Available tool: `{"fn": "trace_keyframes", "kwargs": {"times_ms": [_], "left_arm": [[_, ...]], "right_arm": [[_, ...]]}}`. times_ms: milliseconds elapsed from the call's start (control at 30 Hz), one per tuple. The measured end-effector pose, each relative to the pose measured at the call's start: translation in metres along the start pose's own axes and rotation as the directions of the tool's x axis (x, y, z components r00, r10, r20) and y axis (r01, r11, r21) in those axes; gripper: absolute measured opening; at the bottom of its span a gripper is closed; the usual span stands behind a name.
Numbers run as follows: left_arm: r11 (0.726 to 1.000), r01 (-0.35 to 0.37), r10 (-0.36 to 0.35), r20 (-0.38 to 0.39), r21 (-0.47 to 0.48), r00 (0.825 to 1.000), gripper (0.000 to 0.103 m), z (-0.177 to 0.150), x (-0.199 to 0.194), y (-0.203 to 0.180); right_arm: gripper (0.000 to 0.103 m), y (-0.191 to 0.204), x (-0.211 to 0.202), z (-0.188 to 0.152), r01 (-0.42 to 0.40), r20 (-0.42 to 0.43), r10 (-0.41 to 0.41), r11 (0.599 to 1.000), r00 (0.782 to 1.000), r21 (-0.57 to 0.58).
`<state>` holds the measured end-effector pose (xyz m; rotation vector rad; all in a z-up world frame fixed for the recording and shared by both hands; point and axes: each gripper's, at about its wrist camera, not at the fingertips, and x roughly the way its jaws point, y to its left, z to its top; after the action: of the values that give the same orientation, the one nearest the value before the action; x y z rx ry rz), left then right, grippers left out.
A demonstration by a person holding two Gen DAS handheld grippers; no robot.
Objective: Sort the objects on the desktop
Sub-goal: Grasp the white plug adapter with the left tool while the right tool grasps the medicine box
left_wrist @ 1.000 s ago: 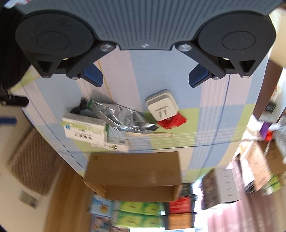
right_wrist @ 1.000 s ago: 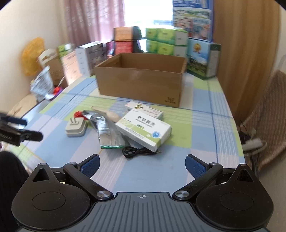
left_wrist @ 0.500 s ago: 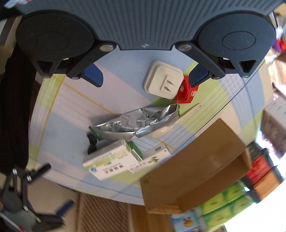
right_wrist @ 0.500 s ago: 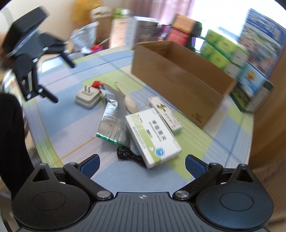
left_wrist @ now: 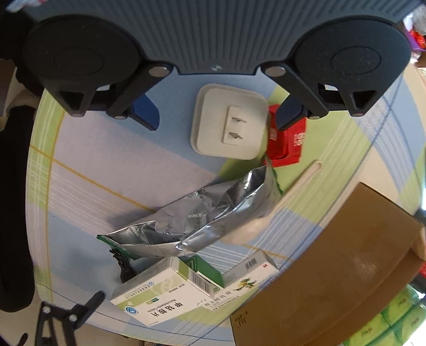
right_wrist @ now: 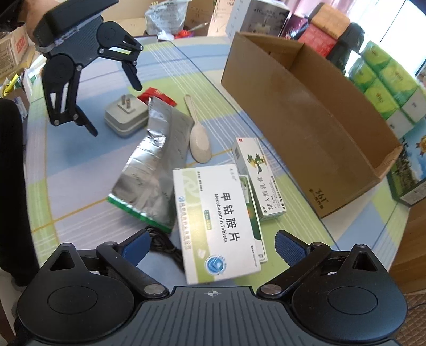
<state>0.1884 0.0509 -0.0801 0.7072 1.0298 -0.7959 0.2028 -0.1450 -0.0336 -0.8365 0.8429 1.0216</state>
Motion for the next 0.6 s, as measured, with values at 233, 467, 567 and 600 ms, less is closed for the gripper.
{"fn": "trace_keyframes", "kwargs": {"times_ms": [233,467,567,600], "left_arm": [[0.999,0.032,-0.032,0.012,-0.015,0.999,0.091,-0.002,0.01,0.008],[0.997,0.074,-0.074,0.004,-0.032,0.997,0.083,-0.003,0.018,0.015],[0.994,0.095,-0.095,-0.002,-0.052,0.995,0.077,-0.002,0.018,0.016],[0.993,0.101,-0.101,-0.002,-0.06,0.995,0.073,-0.002,0.017,0.015]], "right_arm": [[0.094,-0.01,0.028,0.009,-0.034,-0.053,0.034,0.999,0.998,0.001],[0.078,-0.011,0.043,0.013,-0.043,-0.099,0.044,0.999,0.994,0.01],[0.071,-0.012,0.044,0.012,-0.038,-0.103,0.041,0.999,0.994,0.027],[0.07,-0.012,0.043,0.012,-0.043,-0.102,0.046,0.998,0.994,0.037]]}}
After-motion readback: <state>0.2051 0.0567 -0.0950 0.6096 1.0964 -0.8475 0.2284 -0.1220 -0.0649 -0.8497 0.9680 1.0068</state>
